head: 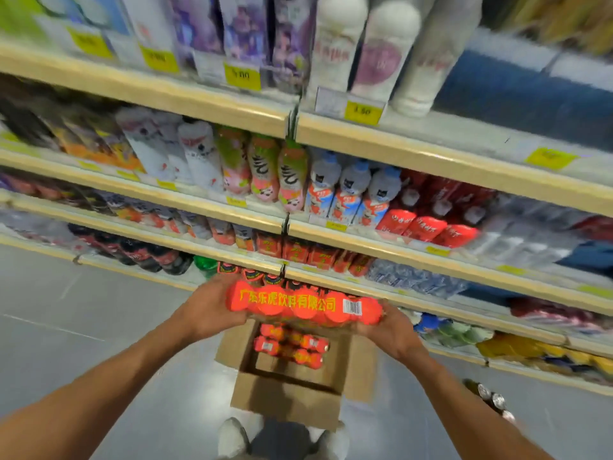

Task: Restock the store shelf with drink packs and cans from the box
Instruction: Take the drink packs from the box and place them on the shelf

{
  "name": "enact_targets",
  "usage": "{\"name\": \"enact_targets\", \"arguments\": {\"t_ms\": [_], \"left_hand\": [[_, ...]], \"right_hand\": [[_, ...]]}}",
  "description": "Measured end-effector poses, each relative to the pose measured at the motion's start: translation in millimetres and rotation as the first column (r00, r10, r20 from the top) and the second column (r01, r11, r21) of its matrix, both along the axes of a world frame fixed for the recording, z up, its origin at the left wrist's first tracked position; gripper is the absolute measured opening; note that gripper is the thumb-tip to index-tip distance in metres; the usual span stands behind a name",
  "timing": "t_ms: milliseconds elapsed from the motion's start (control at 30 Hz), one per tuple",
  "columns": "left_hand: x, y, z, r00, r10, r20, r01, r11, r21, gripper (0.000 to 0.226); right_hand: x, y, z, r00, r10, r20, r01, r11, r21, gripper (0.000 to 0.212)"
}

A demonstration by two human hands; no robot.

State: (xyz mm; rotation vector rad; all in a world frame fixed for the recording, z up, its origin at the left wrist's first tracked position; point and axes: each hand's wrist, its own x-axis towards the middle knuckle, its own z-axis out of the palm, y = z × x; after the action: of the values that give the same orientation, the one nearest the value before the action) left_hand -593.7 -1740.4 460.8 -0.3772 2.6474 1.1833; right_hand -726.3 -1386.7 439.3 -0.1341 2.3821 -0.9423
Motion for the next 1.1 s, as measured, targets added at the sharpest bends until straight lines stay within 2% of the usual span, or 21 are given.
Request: {"name": "enact_targets", "arguments": {"t_ms": [133, 233, 367, 500, 567, 633, 800, 1100], "left_hand": [[21, -12, 55, 0.936, 0.291, -0.196, -0.238, 0.938, 0.253, 0.070], [24, -20, 89, 0.855, 0.420, -0.304, -0.300, 0.879, 0.370, 0.077], [20, -28, 132, 0.811, 0.418, -0.410, -0.255, 0.882, 0.395, 0.079], [17, -30, 172, 0.789, 0.380, -0.484, -0.202, 0.903, 0.380, 0.068], [17, -29, 191, 0.790, 0.351, -0.503, -0.170, 0.913, 0.370, 0.066], [16, -29, 204, 0.804, 0.306, -0.509, -0.127, 0.926, 0.356, 0.073], [7, -22, 224, 0.827, 0.194, -0.527, -0.047, 0.959, 0.279, 0.091], [-44, 29, 245, 0.841, 0.141, -0.523, 0.018, 0.958, 0.286, 0.090]], "right_hand": [[10, -2, 83, 0.988, -0.145, -0.044, 0.128, 0.956, -0.263, 0.047], [16, -8, 141, 0.971, -0.219, -0.095, 0.159, 0.890, -0.428, 0.047], [21, -16, 199, 0.946, -0.284, -0.158, 0.159, 0.828, -0.538, 0.060], [30, -18, 234, 0.933, -0.239, -0.268, 0.070, 0.853, -0.517, 0.063], [34, -19, 242, 0.924, -0.225, -0.310, 0.046, 0.869, -0.493, 0.059], [36, -17, 248, 0.914, -0.238, -0.330, 0.044, 0.864, -0.501, 0.050], [35, -5, 259, 0.902, -0.278, -0.330, 0.055, 0.832, -0.552, 0.039], [-4, 53, 272, 0.882, -0.349, -0.317, 0.102, 0.798, -0.595, 0.049]]}}
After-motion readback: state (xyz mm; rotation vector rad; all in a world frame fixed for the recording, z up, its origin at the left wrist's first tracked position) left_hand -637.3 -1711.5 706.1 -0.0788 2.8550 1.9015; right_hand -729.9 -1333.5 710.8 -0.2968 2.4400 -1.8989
